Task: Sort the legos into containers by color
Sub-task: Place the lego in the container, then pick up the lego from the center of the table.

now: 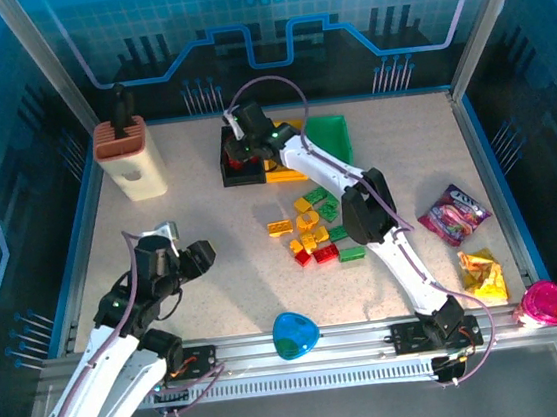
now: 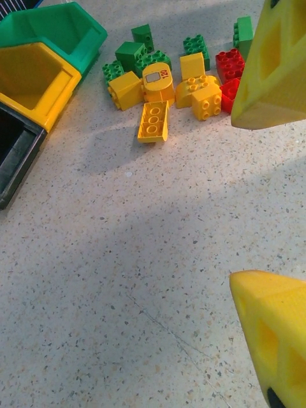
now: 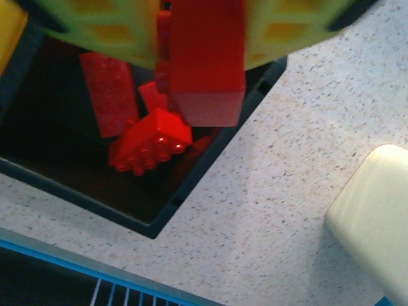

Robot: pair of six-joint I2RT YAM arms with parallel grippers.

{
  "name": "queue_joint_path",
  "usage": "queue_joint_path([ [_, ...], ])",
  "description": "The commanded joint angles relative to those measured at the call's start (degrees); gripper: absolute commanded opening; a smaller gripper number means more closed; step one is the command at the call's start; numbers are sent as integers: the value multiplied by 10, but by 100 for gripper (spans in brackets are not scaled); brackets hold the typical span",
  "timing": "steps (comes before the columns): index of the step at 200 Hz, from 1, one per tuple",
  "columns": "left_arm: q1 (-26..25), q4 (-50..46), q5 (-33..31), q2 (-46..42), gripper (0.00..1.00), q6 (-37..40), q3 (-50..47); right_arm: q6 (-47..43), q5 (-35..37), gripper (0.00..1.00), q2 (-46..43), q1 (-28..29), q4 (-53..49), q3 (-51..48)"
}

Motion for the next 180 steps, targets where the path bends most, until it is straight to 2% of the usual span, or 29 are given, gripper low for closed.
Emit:
queue_joint_path([
  [1, -4, -12, 3, -1, 61, -11, 6, -4, -9, 69, 3, -4, -4, 27],
  [10, -5, -12, 3, 2, 60, -10, 12, -6, -18, 87, -4, -4, -1, 22],
  [20, -8, -11, 3, 8, 60, -9, 18, -8, -26, 91, -18, -4, 5, 9],
  [47, -31, -14, -10, 31, 59, 2, 37, -12, -41, 91, -92, -5, 33, -70],
  [79, -91, -2, -30, 86, 61, 18, 62, -4, -57, 91, -231, -6, 108, -249],
  [135, -177, 64, -11, 260, 65, 34, 113, 8, -58, 91, -455, -21, 164, -541],
  [180, -247, 84, -11, 407, 64, 62, 184, 23, -43, 89, -590, -31, 160, -716],
])
